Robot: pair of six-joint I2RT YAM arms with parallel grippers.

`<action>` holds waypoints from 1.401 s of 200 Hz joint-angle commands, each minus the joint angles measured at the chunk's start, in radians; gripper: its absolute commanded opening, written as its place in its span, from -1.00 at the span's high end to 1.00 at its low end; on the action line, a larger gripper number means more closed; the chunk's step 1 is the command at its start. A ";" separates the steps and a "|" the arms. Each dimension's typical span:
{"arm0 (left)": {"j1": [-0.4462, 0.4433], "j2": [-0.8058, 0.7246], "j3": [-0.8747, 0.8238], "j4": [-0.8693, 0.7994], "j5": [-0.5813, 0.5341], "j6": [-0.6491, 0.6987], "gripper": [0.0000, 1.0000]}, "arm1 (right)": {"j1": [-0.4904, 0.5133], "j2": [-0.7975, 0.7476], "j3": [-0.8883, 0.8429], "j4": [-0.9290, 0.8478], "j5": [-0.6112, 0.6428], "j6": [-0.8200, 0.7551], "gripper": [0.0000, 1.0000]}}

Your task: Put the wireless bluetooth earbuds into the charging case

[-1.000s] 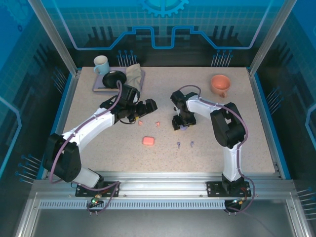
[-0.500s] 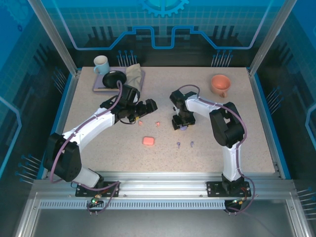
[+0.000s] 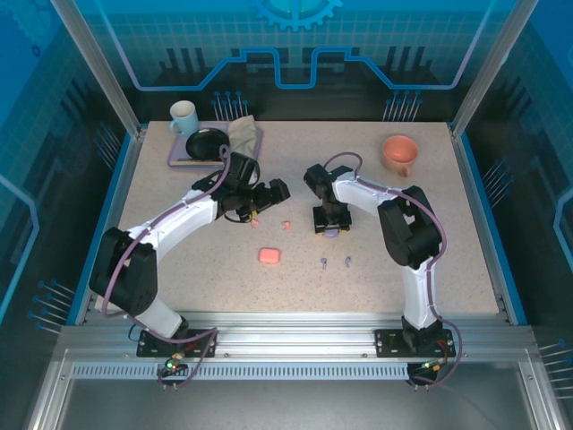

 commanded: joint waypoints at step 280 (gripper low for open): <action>-0.257 0.401 -0.149 0.957 0.064 -0.287 -0.38 | -0.260 -0.153 -0.144 0.260 -0.363 0.688 0.07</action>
